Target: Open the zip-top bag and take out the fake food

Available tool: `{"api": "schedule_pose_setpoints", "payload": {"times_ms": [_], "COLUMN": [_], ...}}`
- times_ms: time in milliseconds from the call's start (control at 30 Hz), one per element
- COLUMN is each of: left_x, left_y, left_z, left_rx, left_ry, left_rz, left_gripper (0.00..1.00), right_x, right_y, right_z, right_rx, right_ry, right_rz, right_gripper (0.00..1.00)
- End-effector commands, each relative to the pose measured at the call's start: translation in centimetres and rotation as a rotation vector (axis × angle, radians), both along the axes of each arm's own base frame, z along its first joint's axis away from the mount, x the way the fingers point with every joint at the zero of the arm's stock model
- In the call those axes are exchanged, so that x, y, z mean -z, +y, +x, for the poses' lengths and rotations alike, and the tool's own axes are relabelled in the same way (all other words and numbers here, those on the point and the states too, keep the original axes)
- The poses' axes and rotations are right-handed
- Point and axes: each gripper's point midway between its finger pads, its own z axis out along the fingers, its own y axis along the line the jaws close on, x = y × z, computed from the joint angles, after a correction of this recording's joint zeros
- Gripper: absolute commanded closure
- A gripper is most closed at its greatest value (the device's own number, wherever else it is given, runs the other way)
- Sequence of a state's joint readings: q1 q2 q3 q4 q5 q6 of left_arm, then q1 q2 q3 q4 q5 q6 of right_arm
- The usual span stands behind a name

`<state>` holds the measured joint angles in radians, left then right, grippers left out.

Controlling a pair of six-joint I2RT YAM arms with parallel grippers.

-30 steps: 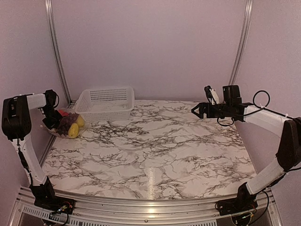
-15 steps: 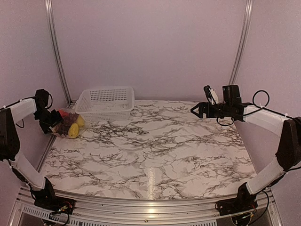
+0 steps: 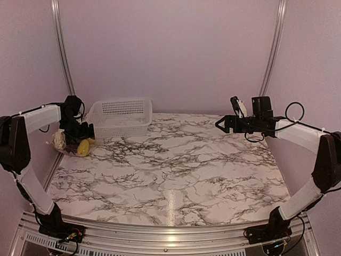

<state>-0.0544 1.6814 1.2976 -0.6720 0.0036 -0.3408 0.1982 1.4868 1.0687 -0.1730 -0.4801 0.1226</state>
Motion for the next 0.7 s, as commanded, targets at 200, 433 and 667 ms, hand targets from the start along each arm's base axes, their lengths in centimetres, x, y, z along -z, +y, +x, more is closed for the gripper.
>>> {"api": "schedule_pose_setpoints", "payload": {"times_ms": [200,433,667], "left_x": [4.2,3.5,1.6], "left_y": [3.1,4.3,5.6], "left_z": [-0.8,-1.4,-5.1], "left_rx": [-0.034,-0.054,-0.073], "left_ry": [0.168,0.174,0.205], "left_rz": [0.244,0.310,0.370], "left_gripper": [0.30,0.94,1.00], "right_x": [0.5,0.7,0.8], "right_y": [-0.4,-0.4,-0.3], "right_z": [0.1,0.2,0.1], "right_rx": [0.009,0.009,0.007], "right_ry": [0.004,0.007,0.007], "right_rz": [-0.011,-0.011,-0.001], "right_gripper": [0.02,0.02,0.02]}}
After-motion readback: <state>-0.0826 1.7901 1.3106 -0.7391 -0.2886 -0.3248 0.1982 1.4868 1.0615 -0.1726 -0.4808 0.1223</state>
